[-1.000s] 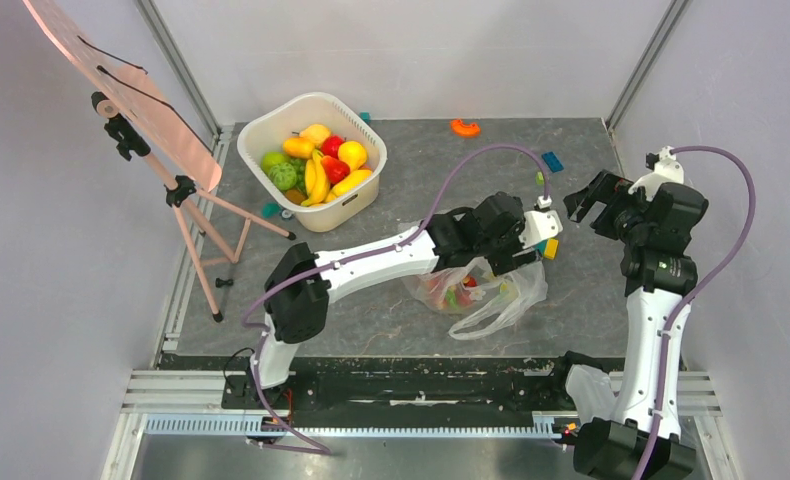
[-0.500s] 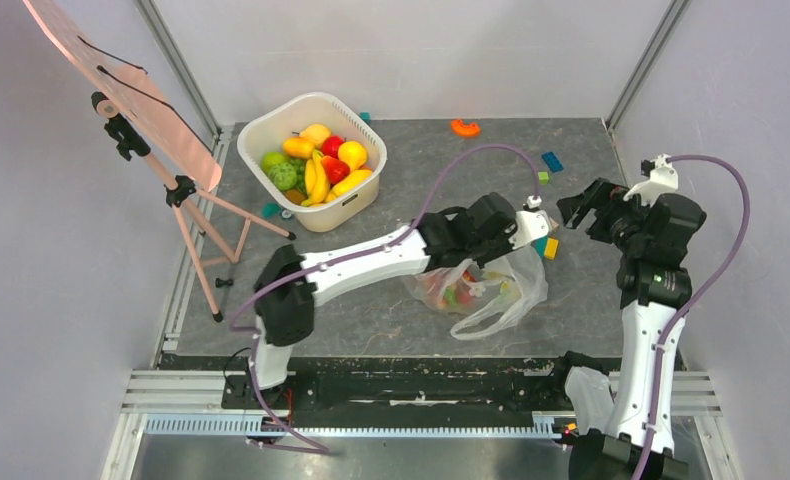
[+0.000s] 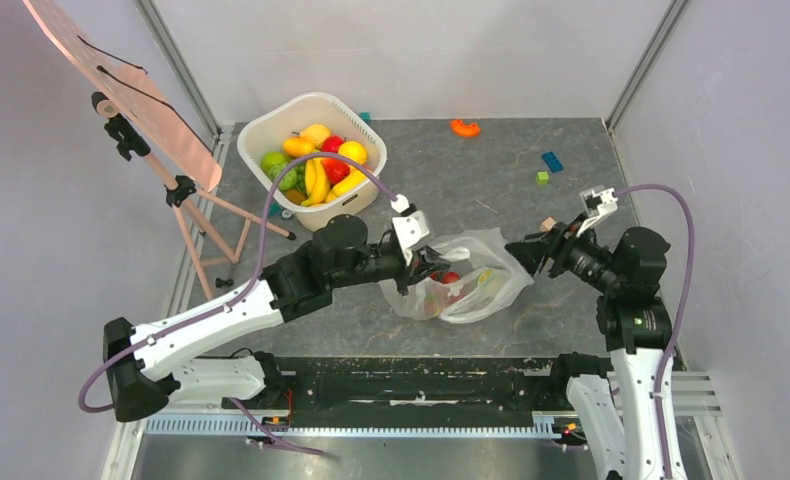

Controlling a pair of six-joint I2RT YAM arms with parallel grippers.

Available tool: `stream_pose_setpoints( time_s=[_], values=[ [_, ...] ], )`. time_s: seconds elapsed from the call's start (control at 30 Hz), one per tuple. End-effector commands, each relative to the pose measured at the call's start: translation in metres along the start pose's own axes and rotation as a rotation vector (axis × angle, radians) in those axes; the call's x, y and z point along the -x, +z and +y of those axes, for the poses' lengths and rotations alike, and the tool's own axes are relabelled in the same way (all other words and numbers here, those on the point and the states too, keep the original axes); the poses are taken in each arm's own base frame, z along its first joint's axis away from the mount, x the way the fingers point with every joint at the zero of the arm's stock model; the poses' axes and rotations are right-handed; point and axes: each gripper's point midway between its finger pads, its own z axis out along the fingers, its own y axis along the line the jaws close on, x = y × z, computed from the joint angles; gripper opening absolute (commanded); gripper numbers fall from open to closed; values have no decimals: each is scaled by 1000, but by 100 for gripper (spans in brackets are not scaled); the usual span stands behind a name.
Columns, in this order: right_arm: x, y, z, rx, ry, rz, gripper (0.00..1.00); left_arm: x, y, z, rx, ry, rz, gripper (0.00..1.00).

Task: Take the fake fruits out of the plastic bag
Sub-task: Adjust the plastic bag at the center of the board.

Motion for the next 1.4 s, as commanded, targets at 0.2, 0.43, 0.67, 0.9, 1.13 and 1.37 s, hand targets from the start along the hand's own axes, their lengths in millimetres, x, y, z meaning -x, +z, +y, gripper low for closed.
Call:
stream_pose_setpoints(
  time_s=[0.2,0.43,0.67,0.9,1.13,1.37],
  values=[
    [-15,-26,86,339,-41,48,32,-14,2,-14,-53,-120,-61,2],
    [-35,-9,69,317,13,104,14,6,-1,8,80,-173,-156,2],
    [-10,30,73,248,-8,66,8,14,4,24,160,-204,-173,2],
    [-16,44,111,213,-39,66,5,11,1,35,219,-221,-185,2],
    [-103,59,108,155,8,196,2,8,0,37,223,-229,-185,2],
    [-111,97,72,-69,-71,114,0,-6,-6,27,177,-215,-167,2]
  ],
)
